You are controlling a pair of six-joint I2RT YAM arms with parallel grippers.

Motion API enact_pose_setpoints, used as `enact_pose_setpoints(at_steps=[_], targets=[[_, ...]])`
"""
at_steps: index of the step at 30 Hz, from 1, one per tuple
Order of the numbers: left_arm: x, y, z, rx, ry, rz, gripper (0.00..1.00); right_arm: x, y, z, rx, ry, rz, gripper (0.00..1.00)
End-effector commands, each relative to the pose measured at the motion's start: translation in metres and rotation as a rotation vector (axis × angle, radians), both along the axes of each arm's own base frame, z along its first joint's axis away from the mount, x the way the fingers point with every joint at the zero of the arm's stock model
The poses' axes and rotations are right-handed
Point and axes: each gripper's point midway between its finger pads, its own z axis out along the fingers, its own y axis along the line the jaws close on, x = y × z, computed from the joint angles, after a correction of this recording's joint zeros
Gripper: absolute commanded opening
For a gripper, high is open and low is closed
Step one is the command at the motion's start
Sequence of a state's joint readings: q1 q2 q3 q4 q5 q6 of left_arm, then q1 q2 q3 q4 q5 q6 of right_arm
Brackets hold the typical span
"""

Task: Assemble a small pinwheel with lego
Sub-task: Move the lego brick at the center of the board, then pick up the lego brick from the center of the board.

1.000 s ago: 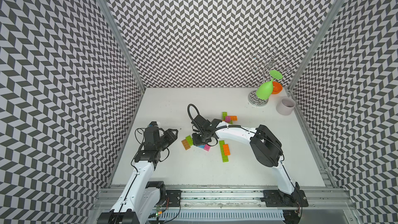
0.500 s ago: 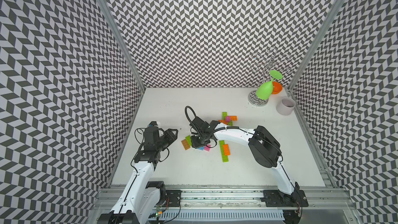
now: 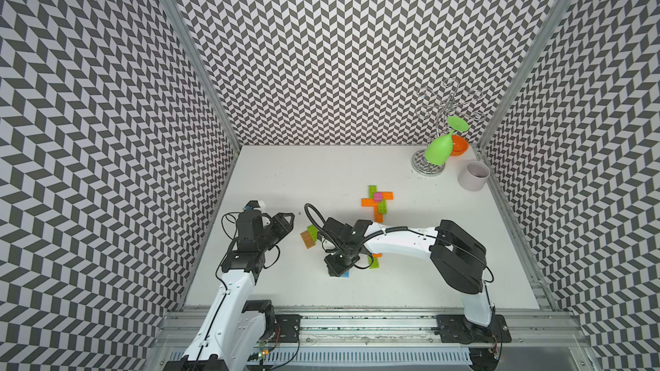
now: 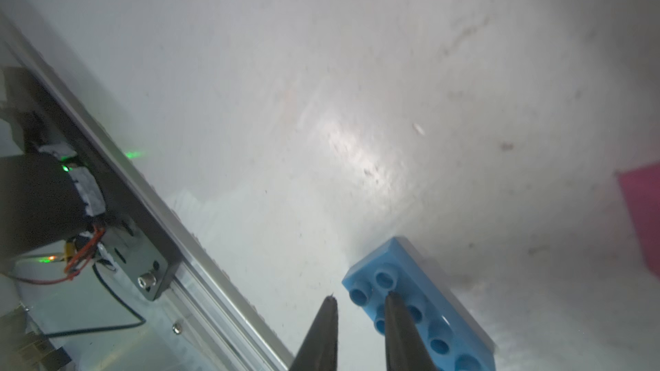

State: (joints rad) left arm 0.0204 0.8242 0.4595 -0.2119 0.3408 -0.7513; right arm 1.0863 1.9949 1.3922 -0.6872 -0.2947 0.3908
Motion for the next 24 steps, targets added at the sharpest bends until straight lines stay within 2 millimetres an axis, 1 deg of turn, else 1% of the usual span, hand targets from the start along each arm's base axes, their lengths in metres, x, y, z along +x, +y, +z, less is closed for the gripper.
enact_pose_setpoints(at_steps=[1,3,4,6,9,13,15,19,24], targets=[[0.001,-0.009,0.004,-0.012,-0.028,-0.061,0.50,-0.012,-0.025,0.004,-0.051,0.021,-0.011,0.24],[0.000,-0.020,0.002,-0.024,-0.030,-0.112,0.50,-0.008,-0.021,0.020,-0.003,-0.003,-0.048,0.23],[-0.001,-0.026,0.001,-0.024,-0.028,-0.135,0.50,-0.005,-0.019,0.030,0.026,-0.014,-0.078,0.23],[-0.003,-0.038,-0.003,-0.022,-0.023,-0.179,0.51,0.000,-0.017,0.043,0.061,-0.025,-0.162,0.22],[-0.007,-0.056,-0.010,-0.076,-0.016,-0.239,0.51,0.002,-0.016,0.054,0.099,-0.028,-0.302,0.22],[-0.006,-0.065,-0.017,-0.136,-0.007,-0.268,0.51,0.003,-0.022,0.054,0.085,-0.039,-0.438,0.24],[-0.005,-0.066,-0.018,-0.139,-0.002,-0.274,0.51,0.000,-0.016,0.051,0.102,-0.012,-0.470,0.24],[-0.004,-0.061,-0.022,-0.160,0.021,-0.270,0.53,-0.009,0.003,0.048,0.106,0.026,-0.492,0.24],[-0.004,-0.053,-0.022,-0.185,0.027,-0.272,0.53,-0.016,0.006,0.029,0.047,0.052,-0.545,0.24]])
